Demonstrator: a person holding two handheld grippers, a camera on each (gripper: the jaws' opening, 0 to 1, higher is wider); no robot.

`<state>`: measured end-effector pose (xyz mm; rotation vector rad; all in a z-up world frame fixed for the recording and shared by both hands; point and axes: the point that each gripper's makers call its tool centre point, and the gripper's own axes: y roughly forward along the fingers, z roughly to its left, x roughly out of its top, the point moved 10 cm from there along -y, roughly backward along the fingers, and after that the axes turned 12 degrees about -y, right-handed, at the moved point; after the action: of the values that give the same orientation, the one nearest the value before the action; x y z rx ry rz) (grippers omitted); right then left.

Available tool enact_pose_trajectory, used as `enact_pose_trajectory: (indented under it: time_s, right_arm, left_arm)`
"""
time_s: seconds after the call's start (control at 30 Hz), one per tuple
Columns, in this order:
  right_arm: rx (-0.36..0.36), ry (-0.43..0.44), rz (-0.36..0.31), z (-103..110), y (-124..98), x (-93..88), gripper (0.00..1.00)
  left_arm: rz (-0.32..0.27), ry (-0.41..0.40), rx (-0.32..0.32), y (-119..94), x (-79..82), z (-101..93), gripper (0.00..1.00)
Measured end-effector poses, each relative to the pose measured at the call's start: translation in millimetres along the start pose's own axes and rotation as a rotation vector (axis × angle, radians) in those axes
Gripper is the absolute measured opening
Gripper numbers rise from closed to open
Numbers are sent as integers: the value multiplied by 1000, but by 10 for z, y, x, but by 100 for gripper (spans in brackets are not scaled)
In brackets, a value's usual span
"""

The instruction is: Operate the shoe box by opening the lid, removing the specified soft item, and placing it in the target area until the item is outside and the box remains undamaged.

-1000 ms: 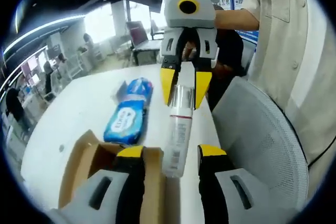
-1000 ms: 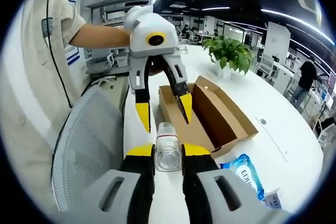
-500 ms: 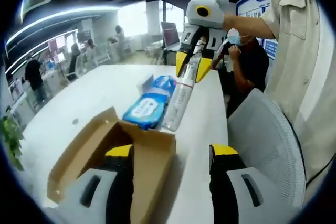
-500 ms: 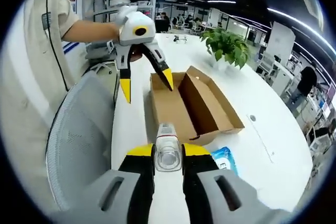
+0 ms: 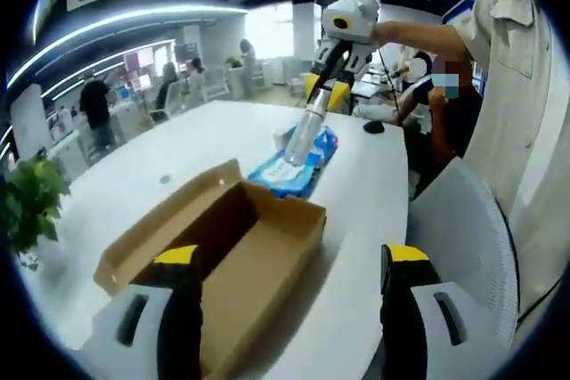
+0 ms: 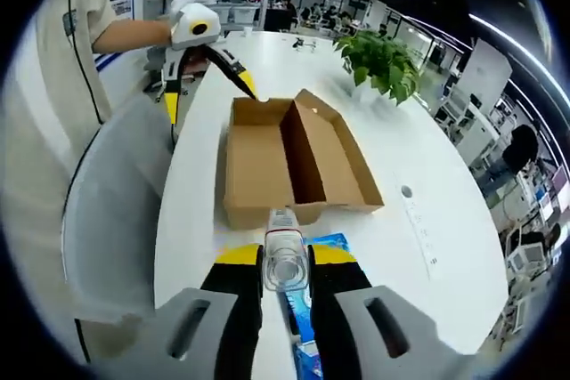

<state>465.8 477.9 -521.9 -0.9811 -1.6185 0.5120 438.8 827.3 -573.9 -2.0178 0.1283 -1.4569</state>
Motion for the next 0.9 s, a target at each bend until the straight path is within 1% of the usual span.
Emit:
enact_pose_trajectory:
  time_s: [0.1,0.2,0.53,0.7,0.9]
  right_arm:
    - [11,-15,30,-103,12,-40,16]
    - [20,-26,56,-234,31,-88,16]
    - [52,-65,149,-607,127,-223,16]
    - [76,-70,195,-765,215,-303,16]
    - [114,-94,267,-933,376,-404,16]
  left_arm:
    - [-5,-24,24,-37,-21,9,89]
    - [-23,-56,48,-82,-47,11,92]
    - [-54,-110,120,-200,-113,-5,100]
    - [-63,-121,154,-263,-144,-5,100]
    - [-80,-148,195,-342,-180,8,100]
